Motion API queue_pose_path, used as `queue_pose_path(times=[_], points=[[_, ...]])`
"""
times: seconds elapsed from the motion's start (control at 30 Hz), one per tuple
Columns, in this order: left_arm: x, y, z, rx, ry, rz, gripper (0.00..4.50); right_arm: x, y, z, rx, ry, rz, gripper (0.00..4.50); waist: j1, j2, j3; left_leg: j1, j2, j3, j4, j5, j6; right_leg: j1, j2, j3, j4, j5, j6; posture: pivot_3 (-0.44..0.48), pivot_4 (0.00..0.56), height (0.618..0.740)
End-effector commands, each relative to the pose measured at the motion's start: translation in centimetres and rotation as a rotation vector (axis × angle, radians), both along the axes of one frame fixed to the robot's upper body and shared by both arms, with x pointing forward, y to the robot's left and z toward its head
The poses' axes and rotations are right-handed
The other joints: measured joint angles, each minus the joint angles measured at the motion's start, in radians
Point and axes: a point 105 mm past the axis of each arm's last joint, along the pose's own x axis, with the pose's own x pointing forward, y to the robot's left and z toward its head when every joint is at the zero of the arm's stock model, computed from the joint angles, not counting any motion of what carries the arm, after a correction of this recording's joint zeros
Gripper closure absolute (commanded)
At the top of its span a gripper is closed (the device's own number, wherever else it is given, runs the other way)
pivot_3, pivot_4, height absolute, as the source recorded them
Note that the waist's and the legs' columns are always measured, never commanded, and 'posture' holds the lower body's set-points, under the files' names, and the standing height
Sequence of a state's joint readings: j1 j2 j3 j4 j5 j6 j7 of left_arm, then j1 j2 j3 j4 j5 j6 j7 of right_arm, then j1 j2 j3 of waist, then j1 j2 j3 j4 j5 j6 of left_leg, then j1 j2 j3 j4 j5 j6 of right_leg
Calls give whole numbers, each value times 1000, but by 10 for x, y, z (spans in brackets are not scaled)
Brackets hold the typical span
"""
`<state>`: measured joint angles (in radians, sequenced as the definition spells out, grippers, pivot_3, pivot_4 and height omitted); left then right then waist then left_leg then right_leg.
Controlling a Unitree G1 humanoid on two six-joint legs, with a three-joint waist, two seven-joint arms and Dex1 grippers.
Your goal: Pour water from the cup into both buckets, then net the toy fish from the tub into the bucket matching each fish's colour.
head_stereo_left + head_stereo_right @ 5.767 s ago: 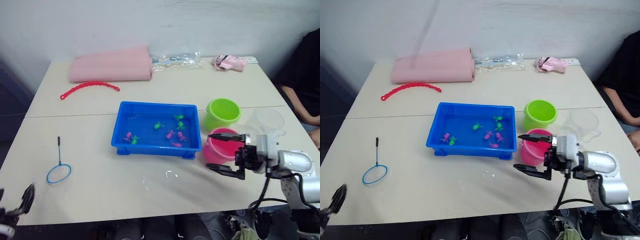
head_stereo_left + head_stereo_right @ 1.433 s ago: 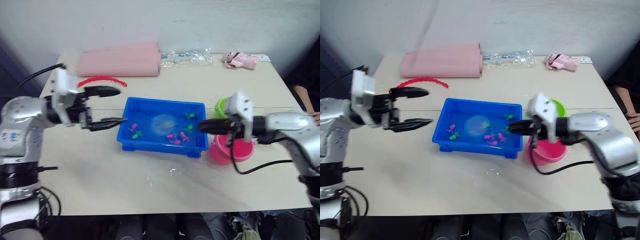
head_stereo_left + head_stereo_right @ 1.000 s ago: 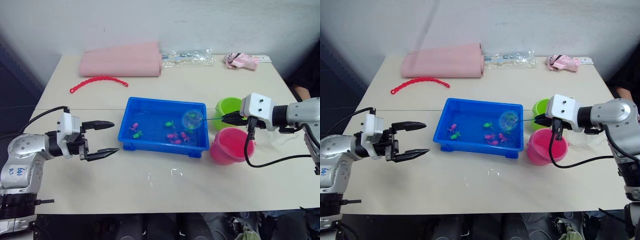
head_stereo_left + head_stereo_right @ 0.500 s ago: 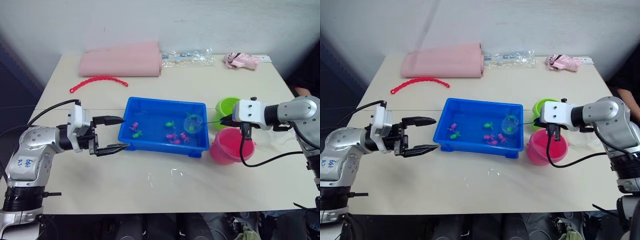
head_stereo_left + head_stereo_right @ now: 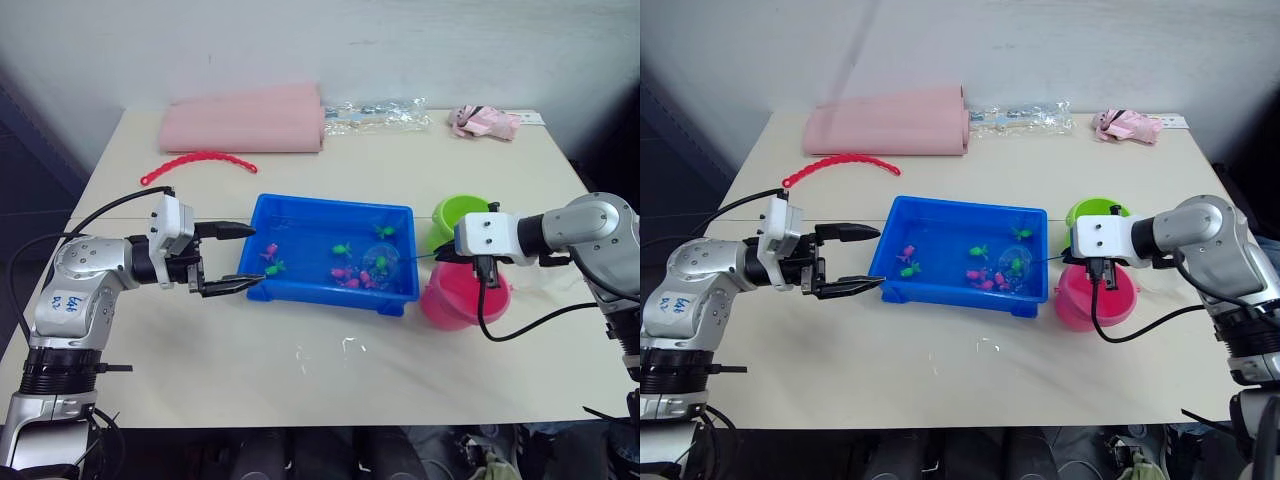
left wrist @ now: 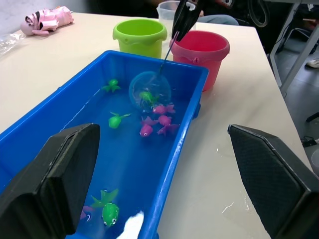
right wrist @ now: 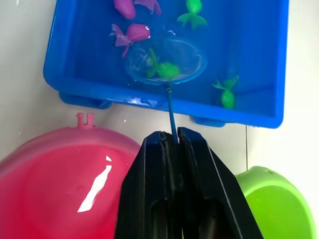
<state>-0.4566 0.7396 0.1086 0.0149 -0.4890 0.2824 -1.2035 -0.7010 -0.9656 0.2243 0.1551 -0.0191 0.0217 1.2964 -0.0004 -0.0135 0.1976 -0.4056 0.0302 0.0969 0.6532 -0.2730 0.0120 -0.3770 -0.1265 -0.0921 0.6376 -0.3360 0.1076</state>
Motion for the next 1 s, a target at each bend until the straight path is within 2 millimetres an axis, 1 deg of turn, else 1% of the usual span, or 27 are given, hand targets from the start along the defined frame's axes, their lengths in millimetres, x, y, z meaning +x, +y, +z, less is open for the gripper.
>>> queue_pose_path(times=[0.03, 0.1, 0.33, 0.4, 0.5, 0.63, 0.83, 1.0], points=[[-4, -3, 7, -25, -31, -25, 33, -1, 6, 2, 29, 19, -11, 4500, -1, 0, 0, 0, 0, 0, 0, 0, 0, 0, 0, 0, 0, 0, 0, 0, 150, 740], [-4, -2, 7, -28, -31, -21, 33, -4, 5, -2, 20, 44, -12, 4500, -2, 0, 0, 0, 0, 0, 1, 0, 0, 0, 0, 0, 0, 0, 0, 0, 150, 740], [-3, -1, 7, -32, -33, -10, 33, -5, 4, -2, -8, 48, 4, 4500, -1, 0, 0, 0, 0, 0, 1, 0, 0, 0, 0, 0, 1, 0, 0, 0, 150, 740], [-3, -1, 7, -34, -33, -11, 33, -9, 7, -4, -4, 70, 19, 4500, -1, 0, 0, 0, 0, 0, 1, 0, 0, 0, 0, 0, 1, 0, 0, 0, 150, 740], [-3, -2, 6, -37, -32, -12, 33, -12, 13, -6, 50, 106, 18, 4500, -1, 0, 0, 0, 0, 0, 1, 0, 0, 0, 0, 0, 1, 0, 0, 0, 150, 740], [-3, -3, 6, -39, -32, -11, 33, -14, 15, -8, 118, 164, -30, 4500, -2, 0, 0, 0, 0, 0, 1, 0, 0, 0, 0, 0, 1, 0, 0, 0, 150, 740], [-3, -3, 5, -42, -32, -6, 33, -7, 9, -5, 159, 161, -101, 4500, -1, 0, 0, 0, 0, 0, 1, 0, 0, 0, 0, 0, 1, 0, 0, 0, 150, 740], [-4, -2, 5, -43, -32, -3, 33, -5, 4, -2, 178, 163, -131, 4500, -1, 0, 0, 0, 0, 0, 1, 0, 0, 0, 0, 0, 1, 0, 0, 0, 150, 740]])
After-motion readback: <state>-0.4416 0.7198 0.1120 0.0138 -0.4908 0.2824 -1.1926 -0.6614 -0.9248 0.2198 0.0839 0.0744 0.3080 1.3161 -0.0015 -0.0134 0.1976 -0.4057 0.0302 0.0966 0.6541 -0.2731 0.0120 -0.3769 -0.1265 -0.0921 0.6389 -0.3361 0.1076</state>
